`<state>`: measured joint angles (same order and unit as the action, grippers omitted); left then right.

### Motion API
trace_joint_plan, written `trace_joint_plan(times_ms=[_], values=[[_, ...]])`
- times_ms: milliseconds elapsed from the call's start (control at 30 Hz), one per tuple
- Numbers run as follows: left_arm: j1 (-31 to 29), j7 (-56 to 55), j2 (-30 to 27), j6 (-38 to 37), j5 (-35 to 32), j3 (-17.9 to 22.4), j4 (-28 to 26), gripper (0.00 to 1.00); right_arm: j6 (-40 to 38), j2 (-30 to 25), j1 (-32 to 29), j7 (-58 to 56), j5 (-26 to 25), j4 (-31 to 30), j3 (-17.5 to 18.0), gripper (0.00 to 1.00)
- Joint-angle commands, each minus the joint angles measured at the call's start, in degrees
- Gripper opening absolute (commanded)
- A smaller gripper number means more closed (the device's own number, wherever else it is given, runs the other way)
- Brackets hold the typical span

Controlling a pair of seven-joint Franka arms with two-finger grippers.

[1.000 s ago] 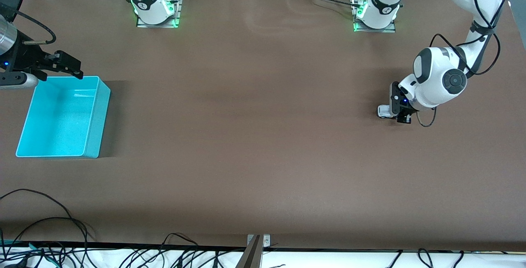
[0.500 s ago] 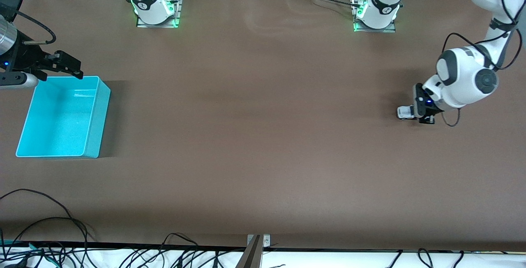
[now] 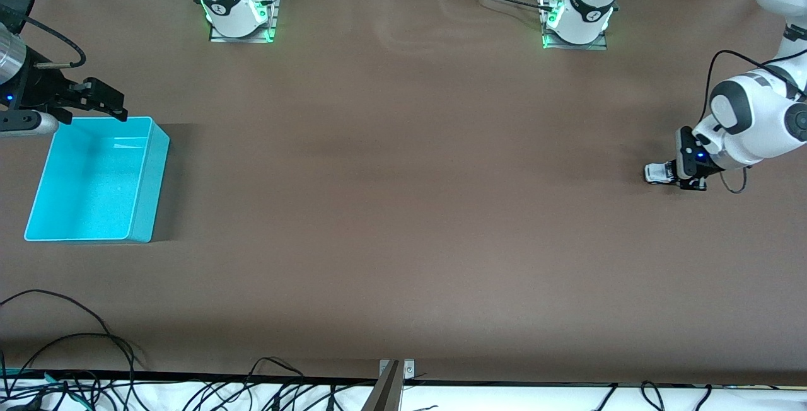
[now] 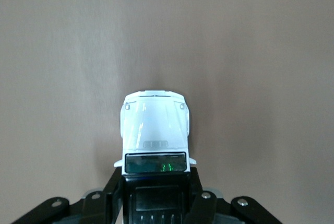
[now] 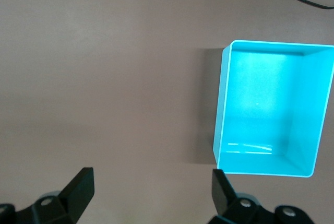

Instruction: Wind and store white jeep toy

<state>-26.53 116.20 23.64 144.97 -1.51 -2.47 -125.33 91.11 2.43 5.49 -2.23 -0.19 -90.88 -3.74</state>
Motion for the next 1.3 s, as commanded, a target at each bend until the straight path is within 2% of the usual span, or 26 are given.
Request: trace_joint_plan(times_ms=[0,400,433,467,500,567,667,867,1267], values=[[-3.2,5.6,6.4,1.1,0.6,0.1,1.4,0.00,-1.2,0.6,-0.2,-0.1,0.0,1.6,0.1,1.00],[-5.5,8.6,8.1,0.8,0.6,0.2,4.4,0.02,-1.1,0.6,-0.2,0.0,0.0,1.6,0.1,1.00],[-5.5,8.6,8.1,0.8,0.6,0.2,4.4,0.09,-1.2,0.6,-0.2,-0.1,0.0,1.6,0.1,1.00],[-5.5,8.6,8.0,0.8,0.6,0.2,4.4,0.24,-1.2,0.6,-0.2,0.0,0.0,1.6,0.1,1.00],[-5.5,8.6,7.9,0.6,0.6,0.2,4.5,0.45,-1.2,0.6,-0.2,-0.1,0.0,1.6,0.1,1.00],[-5.5,8.6,7.7,-0.5,0.6,0.1,5.0,0.78,-1.1,0.6,-0.2,0.0,0.0,1.6,0.1,1.00],[-5.5,8.6,7.7,-3.9,0.6,0.0,7.1,1.00,-1.1,0.6,-0.2,-0.1,0.0,1.6,0.1,1.00],[-5.5,8.3,7.5,-12.1,0.6,0.1,12.4,1.00,-1.2,0.6,-0.2,-0.1,0.0,1.6,0.1,1.00],[-5.6,2.0,3.0,-25.0,0.7,0.3,15.4,1.00,-1.2,0.6,-0.2,-0.1,0.0,1.6,0.1,1.00]])
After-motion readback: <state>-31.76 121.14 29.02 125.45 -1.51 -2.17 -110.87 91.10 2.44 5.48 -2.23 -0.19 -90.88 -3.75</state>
